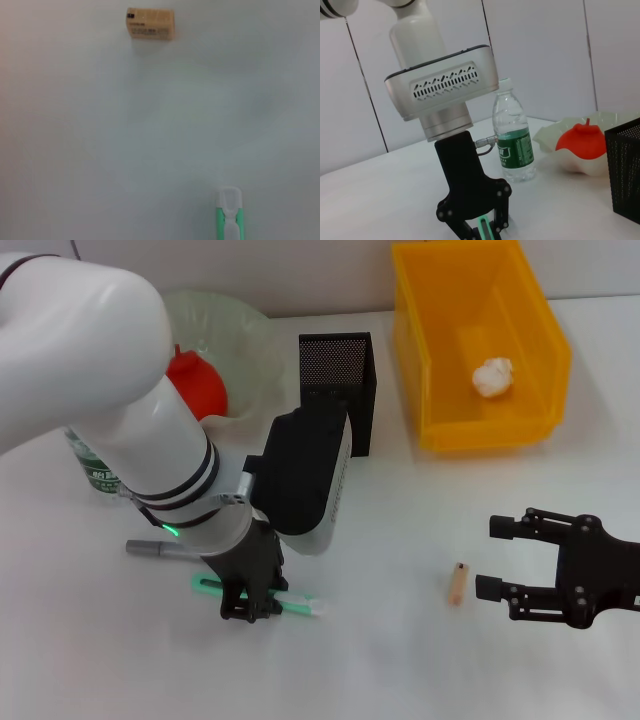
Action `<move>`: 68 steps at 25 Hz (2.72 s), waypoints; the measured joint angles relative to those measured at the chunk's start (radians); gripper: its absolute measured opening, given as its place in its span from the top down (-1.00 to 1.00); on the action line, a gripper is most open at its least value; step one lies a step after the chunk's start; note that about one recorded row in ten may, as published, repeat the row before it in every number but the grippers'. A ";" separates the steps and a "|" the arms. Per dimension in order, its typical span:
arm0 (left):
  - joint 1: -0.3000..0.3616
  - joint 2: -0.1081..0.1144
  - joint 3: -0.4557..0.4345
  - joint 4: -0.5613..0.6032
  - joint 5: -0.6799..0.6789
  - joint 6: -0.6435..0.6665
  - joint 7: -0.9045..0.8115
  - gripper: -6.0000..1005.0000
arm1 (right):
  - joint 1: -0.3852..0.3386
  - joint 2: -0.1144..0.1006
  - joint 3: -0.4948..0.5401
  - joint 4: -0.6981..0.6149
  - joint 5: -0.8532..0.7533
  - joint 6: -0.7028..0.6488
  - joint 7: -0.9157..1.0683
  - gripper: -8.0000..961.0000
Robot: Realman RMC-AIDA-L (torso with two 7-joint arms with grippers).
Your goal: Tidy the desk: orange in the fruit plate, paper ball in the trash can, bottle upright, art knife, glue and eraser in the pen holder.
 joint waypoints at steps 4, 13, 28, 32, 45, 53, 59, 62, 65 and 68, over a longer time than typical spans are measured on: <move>0.000 0.000 -0.014 0.008 -0.016 0.022 0.000 0.61 | 0.000 0.000 0.002 0.000 0.000 0.000 0.000 -0.64; 0.038 0.001 -0.096 0.120 -0.045 0.092 0.002 0.59 | -0.008 -0.004 0.047 0.000 0.000 -0.005 0.000 -0.64; 0.169 0.009 -0.403 0.471 -0.281 0.183 0.026 0.56 | -0.017 -0.002 0.055 0.003 0.000 0.000 -0.008 -0.63; 0.202 0.008 -0.445 0.493 -0.412 0.108 0.050 0.56 | -0.012 -0.001 0.052 0.009 0.000 0.000 -0.008 -0.64; 0.420 0.003 -0.156 0.479 -0.881 -0.554 0.379 0.54 | -0.008 -0.001 0.052 0.020 0.000 0.000 -0.008 -0.64; 0.379 0.000 0.078 0.346 -1.115 -0.957 0.641 0.52 | -0.006 -0.002 0.053 0.023 0.000 0.000 -0.008 -0.64; 0.276 0.000 0.090 0.160 -1.364 -1.011 0.815 0.51 | -0.006 -0.002 0.053 0.025 0.000 0.000 -0.008 -0.64; 0.245 0.000 0.055 0.070 -1.506 -0.975 0.905 0.51 | -0.006 -0.002 0.052 0.025 0.000 0.000 -0.008 -0.64; 0.233 0.000 0.028 -0.002 -1.650 -0.897 1.021 0.50 | -0.006 -0.002 0.051 0.025 0.000 0.003 -0.008 -0.64; 0.228 0.000 0.019 -0.072 -1.804 -0.828 1.149 0.49 | -0.005 -0.002 0.047 0.025 0.000 0.011 -0.008 -0.64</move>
